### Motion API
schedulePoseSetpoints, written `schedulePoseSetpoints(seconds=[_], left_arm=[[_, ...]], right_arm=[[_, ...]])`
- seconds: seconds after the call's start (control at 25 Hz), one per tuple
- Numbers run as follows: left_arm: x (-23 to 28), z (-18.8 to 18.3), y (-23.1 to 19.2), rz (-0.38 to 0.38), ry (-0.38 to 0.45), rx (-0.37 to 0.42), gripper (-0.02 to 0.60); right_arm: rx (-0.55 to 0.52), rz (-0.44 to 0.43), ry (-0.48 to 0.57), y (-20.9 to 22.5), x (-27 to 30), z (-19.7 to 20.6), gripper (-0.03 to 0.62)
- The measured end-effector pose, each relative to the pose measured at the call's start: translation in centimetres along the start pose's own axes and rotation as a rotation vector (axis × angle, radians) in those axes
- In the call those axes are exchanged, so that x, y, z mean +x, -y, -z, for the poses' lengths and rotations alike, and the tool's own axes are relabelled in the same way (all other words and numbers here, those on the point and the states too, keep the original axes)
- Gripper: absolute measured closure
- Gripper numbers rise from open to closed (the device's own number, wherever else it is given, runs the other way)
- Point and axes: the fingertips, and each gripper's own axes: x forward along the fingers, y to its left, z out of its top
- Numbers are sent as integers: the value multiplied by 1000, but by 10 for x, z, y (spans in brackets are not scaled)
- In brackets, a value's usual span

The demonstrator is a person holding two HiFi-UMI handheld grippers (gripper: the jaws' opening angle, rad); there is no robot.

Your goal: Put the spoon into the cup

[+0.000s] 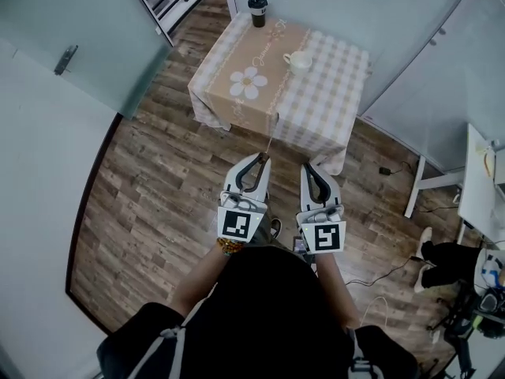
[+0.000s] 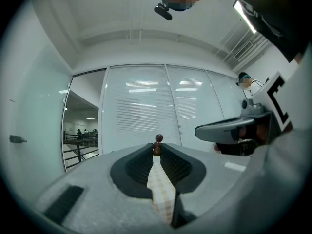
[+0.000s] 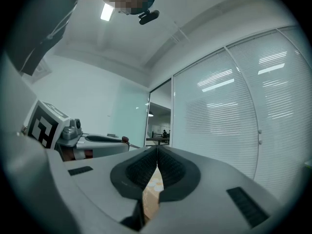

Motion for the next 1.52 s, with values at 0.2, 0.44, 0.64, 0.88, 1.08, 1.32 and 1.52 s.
schedulePoseSetpoints(seconds=[0.2,0.44,0.64,0.88,1.08,1.32,1.52], left_arm=[[50,8,1,-7,2,8,523],[116,21,-8,-47,9,-39,523],[179,33,-25,-108,-18,-67,523],[246,50,-57,-205,-44,-81,523],[291,45,-69,-240,-66,-27,523],[329,43,-69,-325,-85,31,523],[350,33,-53,-507,-104,18,523]], right_arm=[[-6,-23,-23,43,25,18,585],[-55,-69,-33,94,65,24,585],[-89,-105,-81,150,103,23,585],[-100,-126,-121,216,155,31,585],[-82,-158,-126,258,193,35,585],[-47,-239,-115,309,230,58,585],[0,-413,-127,349,252,69,585]])
